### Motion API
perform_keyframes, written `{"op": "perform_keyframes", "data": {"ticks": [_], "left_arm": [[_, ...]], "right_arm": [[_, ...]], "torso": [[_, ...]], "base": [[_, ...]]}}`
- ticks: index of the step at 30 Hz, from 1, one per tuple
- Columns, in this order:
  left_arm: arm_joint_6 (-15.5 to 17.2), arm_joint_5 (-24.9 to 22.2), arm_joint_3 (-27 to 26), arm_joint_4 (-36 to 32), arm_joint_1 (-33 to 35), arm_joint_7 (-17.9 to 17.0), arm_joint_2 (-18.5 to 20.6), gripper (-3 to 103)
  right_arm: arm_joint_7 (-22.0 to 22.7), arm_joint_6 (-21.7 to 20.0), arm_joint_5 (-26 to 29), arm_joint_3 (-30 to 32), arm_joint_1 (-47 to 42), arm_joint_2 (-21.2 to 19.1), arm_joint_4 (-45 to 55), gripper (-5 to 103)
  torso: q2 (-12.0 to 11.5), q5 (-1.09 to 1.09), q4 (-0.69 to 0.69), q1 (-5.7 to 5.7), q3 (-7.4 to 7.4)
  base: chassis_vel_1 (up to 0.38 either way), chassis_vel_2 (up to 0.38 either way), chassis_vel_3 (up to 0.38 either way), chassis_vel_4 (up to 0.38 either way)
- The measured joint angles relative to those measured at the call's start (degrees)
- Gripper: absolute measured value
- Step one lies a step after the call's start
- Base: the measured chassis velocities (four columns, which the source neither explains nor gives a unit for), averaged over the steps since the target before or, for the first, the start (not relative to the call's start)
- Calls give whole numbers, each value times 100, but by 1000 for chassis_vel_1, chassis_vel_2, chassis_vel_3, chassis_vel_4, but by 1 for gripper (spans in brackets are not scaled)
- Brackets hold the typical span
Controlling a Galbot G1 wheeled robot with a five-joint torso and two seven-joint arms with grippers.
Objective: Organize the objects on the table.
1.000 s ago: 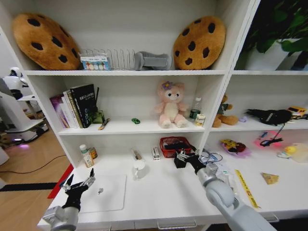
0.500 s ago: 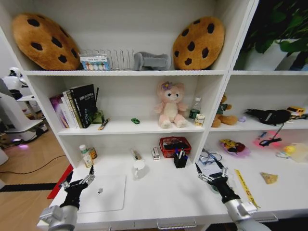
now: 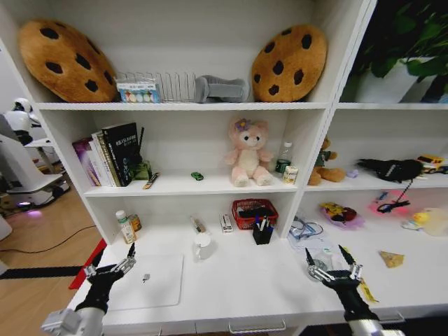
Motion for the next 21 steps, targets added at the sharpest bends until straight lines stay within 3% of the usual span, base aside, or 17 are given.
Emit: {"op": "perform_keyframes", "data": {"ticks": [12, 21], "left_arm": [[28, -180, -110, 110, -50, -102, -20, 100], [51, -156, -74, 108, -90, -120, -42, 100]], "right_arm": [[124, -157, 9, 54, 100, 7, 92, 100], [130, -178, 23, 5, 66, 55, 165, 100]], "torso": [[0, -1, 1, 0, 0], [0, 3, 0, 1, 1]], "base": [[-40, -46, 53, 44], [-221, -197, 193, 200]]}}
